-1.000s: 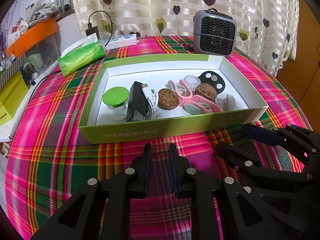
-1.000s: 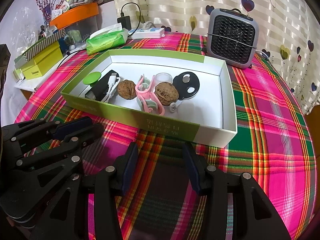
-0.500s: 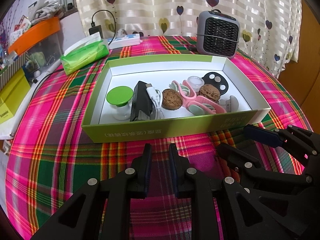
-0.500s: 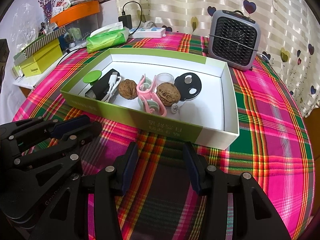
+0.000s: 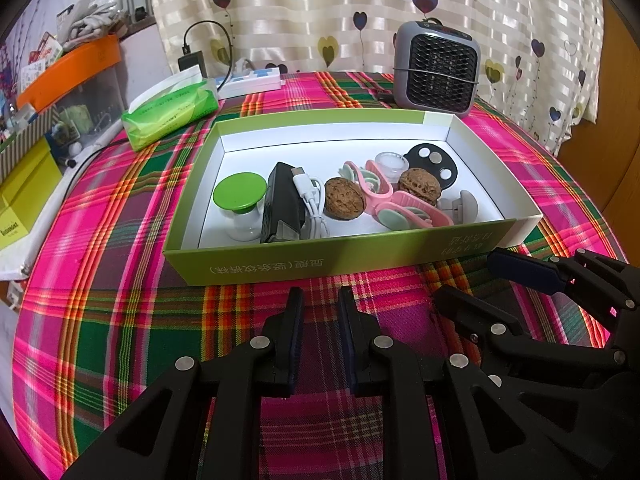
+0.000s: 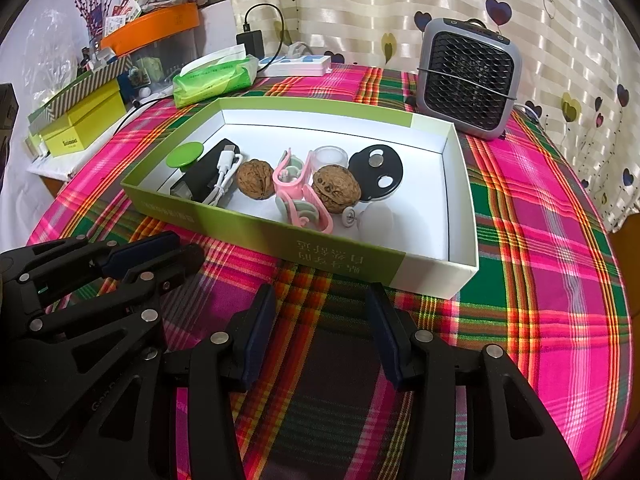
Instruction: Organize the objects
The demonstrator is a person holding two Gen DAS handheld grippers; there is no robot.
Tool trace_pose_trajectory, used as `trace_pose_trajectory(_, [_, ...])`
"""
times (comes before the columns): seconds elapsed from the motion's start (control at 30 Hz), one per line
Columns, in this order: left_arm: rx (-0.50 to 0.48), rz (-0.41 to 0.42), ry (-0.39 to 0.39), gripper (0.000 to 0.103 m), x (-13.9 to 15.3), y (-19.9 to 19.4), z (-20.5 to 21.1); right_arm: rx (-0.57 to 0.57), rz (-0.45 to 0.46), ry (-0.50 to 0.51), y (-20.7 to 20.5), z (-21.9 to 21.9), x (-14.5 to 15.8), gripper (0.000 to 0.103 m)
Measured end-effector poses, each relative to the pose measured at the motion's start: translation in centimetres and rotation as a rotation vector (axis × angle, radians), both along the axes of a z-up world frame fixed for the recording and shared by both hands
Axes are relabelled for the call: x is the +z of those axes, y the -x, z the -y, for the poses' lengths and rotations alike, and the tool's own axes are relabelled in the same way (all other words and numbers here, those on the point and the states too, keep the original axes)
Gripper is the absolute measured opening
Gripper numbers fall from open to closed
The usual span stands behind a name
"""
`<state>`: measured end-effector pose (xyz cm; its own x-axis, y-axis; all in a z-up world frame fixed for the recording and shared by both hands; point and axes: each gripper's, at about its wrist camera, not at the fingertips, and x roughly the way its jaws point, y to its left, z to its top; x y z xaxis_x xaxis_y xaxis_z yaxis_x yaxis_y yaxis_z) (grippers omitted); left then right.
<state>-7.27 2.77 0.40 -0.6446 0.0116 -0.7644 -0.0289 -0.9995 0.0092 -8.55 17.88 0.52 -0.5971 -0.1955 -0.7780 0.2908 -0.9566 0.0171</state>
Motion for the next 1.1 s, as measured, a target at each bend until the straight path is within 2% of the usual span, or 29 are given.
trace_pose_trajectory(1.1, [-0.001,0.0,0.0,0.016,0.0,0.08,0.03,0.0,0.001,0.012,0.07,-0.02,-0.1,0.049])
